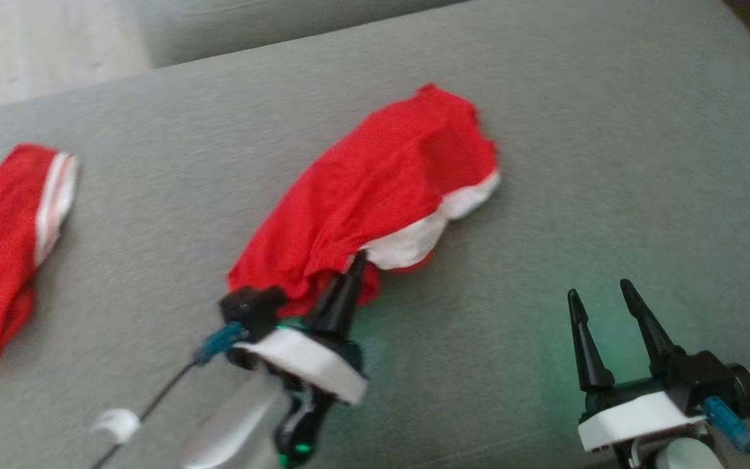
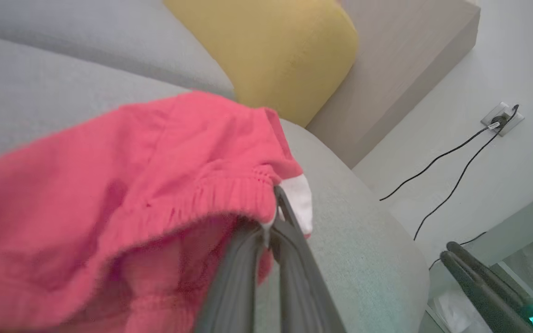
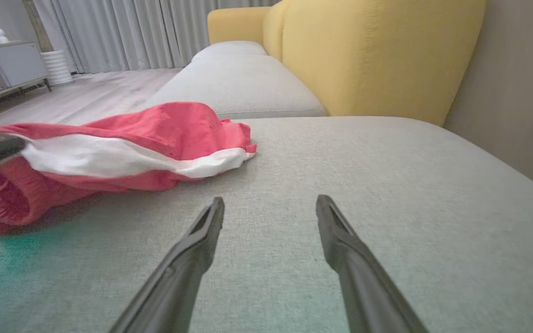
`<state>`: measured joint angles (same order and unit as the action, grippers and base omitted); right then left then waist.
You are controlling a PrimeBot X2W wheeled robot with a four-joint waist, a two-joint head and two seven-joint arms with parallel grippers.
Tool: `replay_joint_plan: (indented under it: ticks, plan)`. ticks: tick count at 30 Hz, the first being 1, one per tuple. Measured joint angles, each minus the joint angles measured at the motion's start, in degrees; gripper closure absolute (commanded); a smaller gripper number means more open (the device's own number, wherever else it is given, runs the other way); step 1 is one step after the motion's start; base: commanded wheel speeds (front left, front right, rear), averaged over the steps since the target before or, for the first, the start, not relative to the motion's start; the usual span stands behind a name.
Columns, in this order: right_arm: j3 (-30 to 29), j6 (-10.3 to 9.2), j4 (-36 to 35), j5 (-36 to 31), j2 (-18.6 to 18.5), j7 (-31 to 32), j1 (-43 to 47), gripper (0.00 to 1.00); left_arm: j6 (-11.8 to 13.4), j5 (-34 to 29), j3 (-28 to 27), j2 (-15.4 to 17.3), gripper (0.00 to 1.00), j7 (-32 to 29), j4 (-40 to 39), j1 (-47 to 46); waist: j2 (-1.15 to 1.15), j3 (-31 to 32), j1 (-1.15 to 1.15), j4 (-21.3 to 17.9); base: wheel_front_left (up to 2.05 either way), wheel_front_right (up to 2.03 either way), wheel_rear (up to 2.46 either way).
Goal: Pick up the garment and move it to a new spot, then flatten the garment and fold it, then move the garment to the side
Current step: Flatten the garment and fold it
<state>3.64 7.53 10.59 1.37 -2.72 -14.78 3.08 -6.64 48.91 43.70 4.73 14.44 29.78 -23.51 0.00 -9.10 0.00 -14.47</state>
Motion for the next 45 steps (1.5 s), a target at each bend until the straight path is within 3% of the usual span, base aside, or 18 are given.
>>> replay_joint_plan:
  ticks: [3, 7, 14, 18, 32, 40, 41, 42, 44, 45]
  plan:
    - [0.02, 0.0, 0.01, 0.0, 0.02, 0.0, 0.12, 0.0, 0.42, -2.15, -0.33, 5.82, 1.0, -0.32, -4.47, 1.16, 0.0, 0.33, 0.0, 3.26, 0.0, 0.0, 0.0]
    - [0.36, 0.0, 0.32, 0.0, 0.03, 0.0, 0.2, 0.0, 3.93, -3.81, -2.36, 14.21, 1.0, -2.38, -10.39, 3.19, 0.0, 0.95, 0.0, 7.8, 0.0, 0.0, 0.0]
    - [5.9, 0.0, 7.55, 0.67, -1.32, 0.0, -0.47, 0.0, 7.0, -6.68, -3.83, 20.78, 1.0, -5.34, -15.77, 3.46, 0.0, 1.49, 0.0, 14.31, 0.0, 0.0, 0.0]
    - [9.05, 0.0, 11.73, 0.78, -3.21, 0.0, -4.09, 0.0, 7.25, -7.71, -3.76, 22.25, 1.0, -5.88, -16.38, 3.41, 0.0, 1.16, 0.0, 16.48, 0.0, 0.0, 0.0]
    - [14.99, 0.0, 28.94, 1.59, -5.61, 0.01, -22.65, 0.0, 7.3, -8.65, -2.97, 21.97, 1.0, -6.38, -17.83, -0.59, 0.0, -3.0, 0.01, 19.49, 0.0, 0.0, 0.0]
    - [18.29, 0.0, 32.88, 2.38, -5.57, 0.01, -27.6, 0.0, 7.21, -9.16, -2.76, 21.25, 1.0, -6.37, -18.13, -2.33, 0.0, -4.65, 0.01, 20.22, 0.0, 0.0, 0.0]
    - [18.66, 0.0, 33.18, 2.63, -5.53, 0.01, -27.89, 0.05, 7.21, -9.16, -2.71, 21.21, 1.0, -6.37, -18.13, -2.33, 0.0, -4.71, 0.01, 20.27, 0.0, 0.0, 0.0]
    - [18.66, 0.0, 33.18, 2.63, -5.53, 0.01, -27.89, 0.26, 7.21, -9.16, -2.71, 21.21, 1.0, -6.37, -18.13, -2.33, 0.0, -4.71, 0.01, 20.27, 0.0, 0.0, 0.0]
    - [19.37, 0.0, 33.71, 3.01, -5.48, 0.01, -28.44, 0.97, 7.2, -9.15, -2.6, 21.21, 1.0, -6.37, -18.12, -2.32, 0.0, -4.76, 0.0, 20.28, 0.0, 0.0, 0.0]
    - [19.82, 0.0, 33.86, 3.38, -5.48, 0.01, -28.58, 1.0, 7.2, -9.15, -2.6, 21.21, 1.0, -6.36, -18.12, -2.33, 0.0, -4.76, 0.01, 20.25, 0.0, 0.0, 0.0]
